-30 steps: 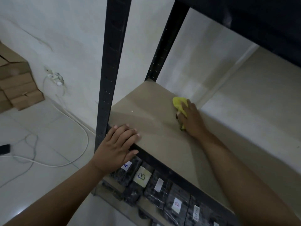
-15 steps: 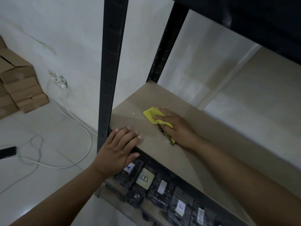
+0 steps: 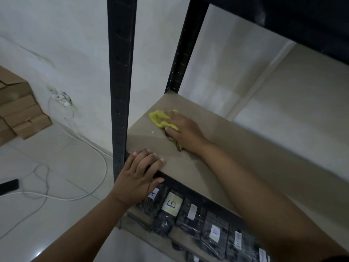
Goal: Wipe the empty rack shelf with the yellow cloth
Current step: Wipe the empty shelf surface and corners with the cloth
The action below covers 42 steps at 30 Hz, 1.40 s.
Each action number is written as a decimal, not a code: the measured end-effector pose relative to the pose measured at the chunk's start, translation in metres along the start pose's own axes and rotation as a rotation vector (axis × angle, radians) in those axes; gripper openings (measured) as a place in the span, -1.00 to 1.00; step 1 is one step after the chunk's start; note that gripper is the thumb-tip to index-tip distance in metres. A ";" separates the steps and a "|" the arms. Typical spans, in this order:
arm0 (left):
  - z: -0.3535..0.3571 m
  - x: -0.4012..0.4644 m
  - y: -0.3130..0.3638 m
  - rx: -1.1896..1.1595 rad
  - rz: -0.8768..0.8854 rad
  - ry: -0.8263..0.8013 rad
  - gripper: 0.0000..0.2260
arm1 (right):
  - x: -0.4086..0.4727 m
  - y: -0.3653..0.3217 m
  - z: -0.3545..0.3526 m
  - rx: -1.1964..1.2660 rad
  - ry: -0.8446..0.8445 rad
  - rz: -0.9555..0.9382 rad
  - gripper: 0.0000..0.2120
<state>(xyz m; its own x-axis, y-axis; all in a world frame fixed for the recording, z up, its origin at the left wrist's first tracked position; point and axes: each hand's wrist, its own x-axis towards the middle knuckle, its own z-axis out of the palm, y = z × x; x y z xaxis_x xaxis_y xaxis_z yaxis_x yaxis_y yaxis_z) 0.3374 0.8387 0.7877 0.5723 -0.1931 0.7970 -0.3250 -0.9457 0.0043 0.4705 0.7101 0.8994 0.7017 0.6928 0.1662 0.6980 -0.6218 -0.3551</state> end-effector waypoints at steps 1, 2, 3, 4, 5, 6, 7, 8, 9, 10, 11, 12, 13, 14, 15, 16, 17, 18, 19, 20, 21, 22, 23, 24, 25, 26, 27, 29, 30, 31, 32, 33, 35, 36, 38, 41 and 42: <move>0.000 0.000 0.000 -0.005 0.003 -0.001 -0.63 | -0.012 0.002 -0.005 0.027 -0.025 -0.022 -0.67; 0.000 0.000 -0.001 -0.007 0.005 -0.007 -0.63 | -0.019 0.004 -0.013 0.061 -0.024 -0.014 -0.70; 0.000 0.001 -0.001 -0.003 0.005 -0.014 -0.63 | -0.019 0.009 -0.021 0.089 0.010 0.032 -0.74; 0.000 0.001 -0.002 0.002 0.004 -0.021 -0.62 | -0.013 0.015 -0.029 0.098 0.073 0.095 -0.75; -0.001 0.001 -0.002 0.008 0.003 -0.026 -0.62 | -0.003 0.025 -0.034 0.092 0.149 0.165 -0.73; -0.001 0.001 -0.001 0.013 0.001 -0.031 -0.62 | 0.010 0.035 -0.038 0.075 0.209 0.231 -0.70; -0.002 0.001 0.000 0.018 0.000 -0.037 -0.62 | 0.025 0.046 -0.038 0.052 0.231 0.293 -0.67; -0.002 0.001 0.000 0.023 0.000 -0.043 -0.62 | 0.039 0.056 -0.034 0.018 0.213 0.350 -0.65; -0.003 0.001 0.000 0.029 0.001 -0.047 -0.62 | 0.052 0.063 -0.026 -0.030 0.180 0.390 -0.64; -0.003 0.001 -0.001 0.033 0.002 -0.052 -0.62 | 0.063 0.065 -0.017 -0.082 0.153 0.403 -0.63; -0.004 0.000 -0.002 0.035 0.005 -0.056 -0.61 | 0.071 0.062 -0.007 -0.111 0.138 0.385 -0.63; -0.005 0.000 -0.002 0.037 0.007 -0.056 -0.61 | 0.075 0.055 0.001 -0.113 0.123 0.337 -0.61; -0.005 -0.001 -0.002 0.039 0.011 -0.052 -0.61 | 0.074 0.046 0.007 -0.109 0.104 0.261 -0.57; -0.006 -0.001 -0.002 0.038 0.014 -0.049 -0.61 | 0.069 0.036 0.009 -0.098 0.077 0.191 -0.54; -0.007 -0.002 -0.001 0.035 0.016 -0.049 -0.61 | 0.060 0.028 0.010 -0.073 0.048 0.135 -0.53; -0.007 -0.003 -0.001 0.032 0.016 -0.051 -0.61 | 0.048 0.021 0.008 -0.039 0.026 0.096 -0.54; -0.008 -0.003 0.000 0.030 0.016 -0.054 -0.61 | 0.035 0.018 0.007 0.004 0.010 0.075 -0.56; -0.008 -0.003 -0.001 0.028 0.018 -0.055 -0.62 | 0.022 0.016 0.004 0.056 -0.002 0.073 -0.59; -0.008 -0.003 -0.002 0.025 0.020 -0.059 -0.62 | 0.009 0.014 -0.003 0.109 -0.013 0.074 -0.62; -0.008 -0.003 -0.002 0.017 0.023 -0.068 -0.62 | 0.001 0.015 -0.010 0.159 -0.021 0.084 -0.67; -0.009 -0.002 -0.003 0.011 0.024 -0.076 -0.62 | -0.001 0.017 -0.019 0.191 -0.016 0.101 -0.74; -0.009 -0.002 -0.003 0.010 0.020 -0.083 -0.63 | 0.004 0.021 -0.027 0.202 0.012 0.136 -0.78; -0.009 -0.002 -0.002 0.010 0.013 -0.088 -0.63 | 0.013 0.025 -0.034 0.191 0.054 0.183 -0.76; -0.009 -0.002 -0.002 0.009 0.009 -0.092 -0.62 | 0.027 0.033 -0.036 0.157 0.089 0.226 -0.71; -0.009 -0.003 -0.001 0.004 0.006 -0.095 -0.62 | 0.041 0.036 -0.034 0.121 0.100 0.246 -0.65; -0.009 -0.004 -0.001 -0.001 0.006 -0.096 -0.62 | 0.054 0.039 -0.027 0.086 0.082 0.256 -0.58; -0.008 -0.003 -0.002 -0.003 0.010 -0.092 -0.62 | 0.065 0.039 -0.016 0.039 0.050 0.264 -0.51; -0.006 -0.002 -0.003 -0.001 0.016 -0.074 -0.62 | 0.078 0.040 0.009 -0.074 0.043 0.267 -0.47; -0.005 -0.002 -0.004 -0.003 0.018 -0.062 -0.62 | 0.082 0.041 0.020 -0.109 0.076 0.267 -0.50; -0.005 -0.002 -0.004 -0.004 0.019 -0.047 -0.62 | 0.082 0.039 0.025 -0.113 0.102 0.276 -0.53; -0.004 -0.002 -0.003 -0.003 0.022 -0.032 -0.63 | 0.080 0.035 0.026 -0.098 0.107 0.281 -0.54; -0.003 -0.002 -0.003 -0.005 0.026 -0.022 -0.63 | 0.072 0.025 0.024 -0.068 0.089 0.275 -0.54; -0.003 -0.003 -0.002 -0.013 0.029 -0.015 -0.64 | 0.046 0.008 0.020 -0.019 0.022 0.197 -0.54; -0.003 -0.003 -0.002 -0.016 0.031 -0.020 -0.64 | 0.027 -0.002 0.018 0.010 -0.016 0.142 -0.57; -0.004 -0.003 -0.002 -0.024 0.031 -0.034 -0.64 | -0.008 -0.014 0.008 0.115 -0.094 0.062 -0.65; -0.008 -0.004 -0.004 -0.071 0.029 -0.069 -0.64 | -0.021 -0.004 -0.027 0.246 -0.104 0.192 -0.75; -0.009 -0.005 -0.005 -0.084 0.028 -0.076 -0.65 | -0.015 0.005 -0.037 0.231 -0.044 0.249 -0.76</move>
<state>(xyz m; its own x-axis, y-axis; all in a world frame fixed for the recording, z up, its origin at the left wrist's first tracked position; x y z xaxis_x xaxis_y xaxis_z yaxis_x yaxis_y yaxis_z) 0.3300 0.8469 0.7892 0.6164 -0.2412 0.7496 -0.4016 -0.9151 0.0358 0.4690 0.6832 0.9296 0.8362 0.5483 0.0095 0.4513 -0.6782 -0.5800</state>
